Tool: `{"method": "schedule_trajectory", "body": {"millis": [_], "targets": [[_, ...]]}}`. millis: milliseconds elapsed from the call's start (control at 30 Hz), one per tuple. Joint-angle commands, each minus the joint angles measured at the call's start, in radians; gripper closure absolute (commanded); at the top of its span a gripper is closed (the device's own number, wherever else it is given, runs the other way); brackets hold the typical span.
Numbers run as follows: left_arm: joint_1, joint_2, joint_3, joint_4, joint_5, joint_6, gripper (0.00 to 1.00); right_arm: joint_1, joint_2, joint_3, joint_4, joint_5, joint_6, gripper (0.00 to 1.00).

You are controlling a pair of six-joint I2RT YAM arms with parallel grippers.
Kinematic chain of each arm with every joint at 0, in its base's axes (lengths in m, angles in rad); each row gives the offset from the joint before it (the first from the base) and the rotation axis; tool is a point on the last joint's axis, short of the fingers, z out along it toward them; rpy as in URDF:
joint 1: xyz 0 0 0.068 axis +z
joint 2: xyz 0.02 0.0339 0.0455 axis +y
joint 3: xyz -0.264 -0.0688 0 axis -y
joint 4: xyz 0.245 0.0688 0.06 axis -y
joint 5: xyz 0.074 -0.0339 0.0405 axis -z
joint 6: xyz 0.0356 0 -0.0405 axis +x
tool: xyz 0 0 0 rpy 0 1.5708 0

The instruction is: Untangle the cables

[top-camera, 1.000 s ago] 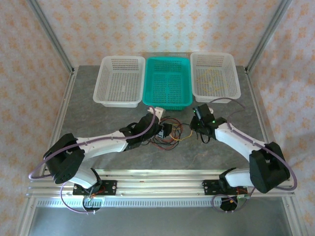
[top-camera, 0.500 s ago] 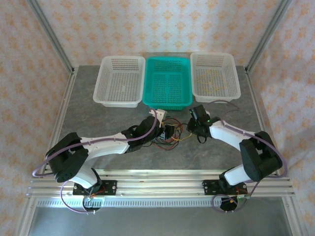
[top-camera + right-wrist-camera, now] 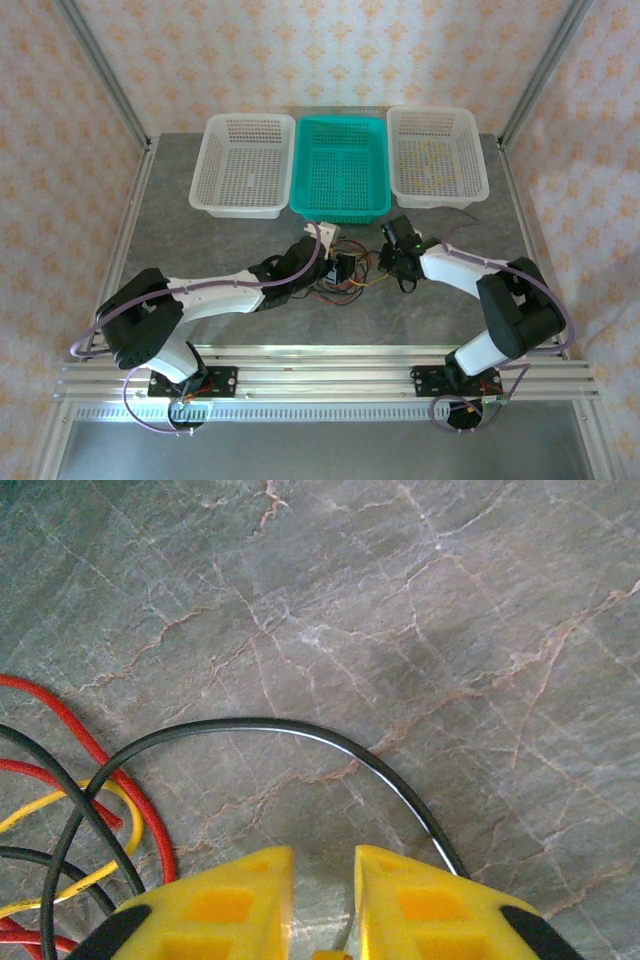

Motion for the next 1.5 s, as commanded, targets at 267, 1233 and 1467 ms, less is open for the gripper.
{"method": "schedule_trajectory", "body": {"millis": [267,1233,1467], "targets": [[-0.003,-0.006,-0.005,-0.039,-0.144,-0.063,0.35,0.017,-0.064,0.006,-0.017,0.017,-0.108,0.95],[0.151,-0.137,-0.122,0.135,0.133,-0.119,0.3,0.017,-0.45,-0.072,0.126,-0.072,-0.393,1.0],[0.172,-0.191,-0.108,0.159,0.195,-0.106,0.29,0.017,-0.515,-0.038,0.077,0.032,-0.38,1.0]]}}
